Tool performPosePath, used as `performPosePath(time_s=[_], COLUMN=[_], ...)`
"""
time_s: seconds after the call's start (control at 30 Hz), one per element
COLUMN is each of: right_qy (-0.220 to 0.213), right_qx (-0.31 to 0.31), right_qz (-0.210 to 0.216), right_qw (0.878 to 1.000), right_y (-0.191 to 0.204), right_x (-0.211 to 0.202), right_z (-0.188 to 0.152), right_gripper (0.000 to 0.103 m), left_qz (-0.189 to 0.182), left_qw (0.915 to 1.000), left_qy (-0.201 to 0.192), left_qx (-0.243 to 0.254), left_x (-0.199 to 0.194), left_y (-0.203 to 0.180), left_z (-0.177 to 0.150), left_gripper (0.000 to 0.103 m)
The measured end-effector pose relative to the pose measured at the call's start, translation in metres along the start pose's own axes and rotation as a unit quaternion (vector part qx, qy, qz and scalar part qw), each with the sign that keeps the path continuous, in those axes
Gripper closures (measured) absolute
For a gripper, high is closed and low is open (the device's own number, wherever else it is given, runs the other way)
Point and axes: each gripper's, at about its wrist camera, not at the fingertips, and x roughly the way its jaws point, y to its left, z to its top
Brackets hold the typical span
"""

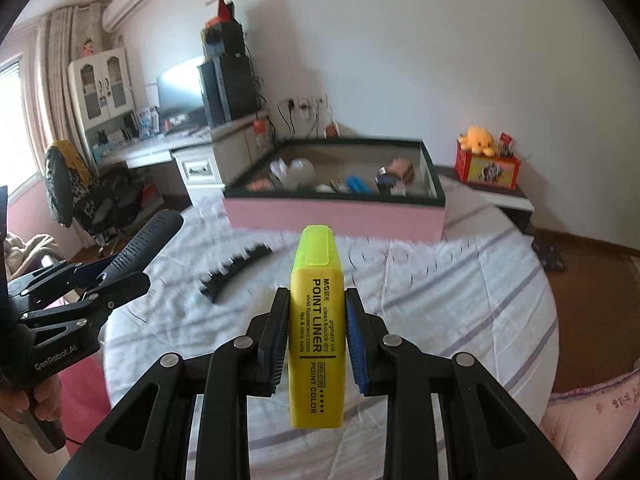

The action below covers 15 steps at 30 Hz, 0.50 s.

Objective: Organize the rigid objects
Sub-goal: 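Lift the remote and highlighter and carry both toward the pink box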

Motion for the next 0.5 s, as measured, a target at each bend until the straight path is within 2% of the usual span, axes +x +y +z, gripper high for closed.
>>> performPosePath(time_s=[0.37,0.5], right_qy=[-0.079,-0.089], right_qx=[-0.040,-0.053], right_qz=[0.010,0.015], right_qw=[0.996,0.994], right_y=[0.030,0.037], right_x=[-0.051,-0.057], right_z=[0.037,0.046], right_gripper=[0.076,0.076], left_qz=[0.040,0.055], left_qw=[0.9954,0.9927], left_qy=[-0.087,-0.107], left_qx=[0.009,0.013], left_x=[-0.063,-0.077], left_y=[0.003,0.004], left_z=[0.033,0.041], left_gripper=[0.059,0.059])
